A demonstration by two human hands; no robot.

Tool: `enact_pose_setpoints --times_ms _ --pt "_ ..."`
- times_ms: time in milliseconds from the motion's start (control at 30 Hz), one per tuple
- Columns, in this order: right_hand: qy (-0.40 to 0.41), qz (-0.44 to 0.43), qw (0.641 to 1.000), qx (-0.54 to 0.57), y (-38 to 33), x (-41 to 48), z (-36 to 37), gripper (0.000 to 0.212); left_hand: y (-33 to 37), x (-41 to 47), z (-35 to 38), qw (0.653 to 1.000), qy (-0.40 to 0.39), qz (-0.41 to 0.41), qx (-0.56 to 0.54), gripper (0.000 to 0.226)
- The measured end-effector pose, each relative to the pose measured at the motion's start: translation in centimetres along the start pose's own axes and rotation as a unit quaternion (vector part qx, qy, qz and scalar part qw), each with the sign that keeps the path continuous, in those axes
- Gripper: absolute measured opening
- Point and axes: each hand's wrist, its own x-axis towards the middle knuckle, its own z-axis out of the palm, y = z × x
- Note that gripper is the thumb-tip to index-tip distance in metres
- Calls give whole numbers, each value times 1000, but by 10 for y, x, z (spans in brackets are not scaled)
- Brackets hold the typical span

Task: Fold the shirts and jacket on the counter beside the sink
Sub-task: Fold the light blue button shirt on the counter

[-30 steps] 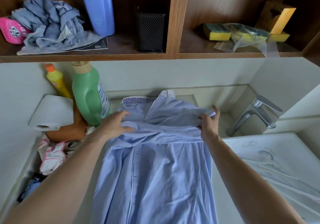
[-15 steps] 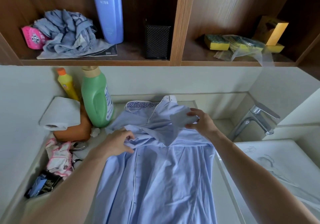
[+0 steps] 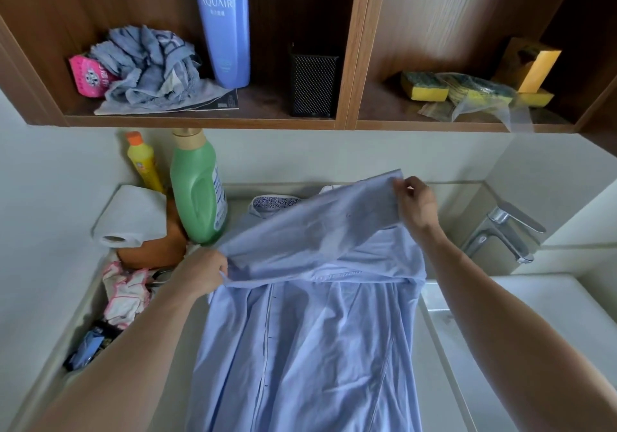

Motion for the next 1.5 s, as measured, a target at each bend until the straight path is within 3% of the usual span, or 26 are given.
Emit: enact_pose_setpoints --times_ms 200,267,367,467,500,600,700,767,867,933,1033,1333,1433,1500 --pt "1 34 999 5 26 11 14 23 -2 9 10 989 -146 -36 10 19" --pt "-11 52 998 -13 44 11 20 21 2 17 13 981 -163 -81 -69 30" --pt "-15 77 996 -35 67 11 25 19 11 29 10 973 -74 -116 -186 32" --pt "4 76 996 -48 81 13 26 24 24 35 15 984 97 -54 -138 27" --pt "7 76 996 -55 87 11 25 25 30 35 20 983 118 -23 -136 37" --pt "-9 126 984 -128 119 8 21 29 42 36 46 996 43 27 -72 68" --pt "-83 230 942 -230 151 -5 21 35 41 38 68 999 -45 -10 3 89" --pt "-70 207 939 -265 163 -12 25 43 41 41 76 998 -51 -26 7 103" --pt "-12 56 958 -281 159 -20 41 42 40 46 82 998 -49 -34 11 107" --pt "-75 -1 946 -316 155 -25 56 50 41 46 85 999 -35 -35 17 114" --pt "-191 8 901 -389 161 -36 75 61 42 45 87 999 -7 -33 41 123" --pt "-188 -16 900 -393 169 -10 87 67 39 57 80 999 -25 -16 30 98" --pt "-204 -13 900 -386 169 0 88 73 35 69 67 993 -65 -51 -88 82" --pt "-220 -8 897 -382 169 2 89 81 30 85 55 970 10 -85 -229 63"
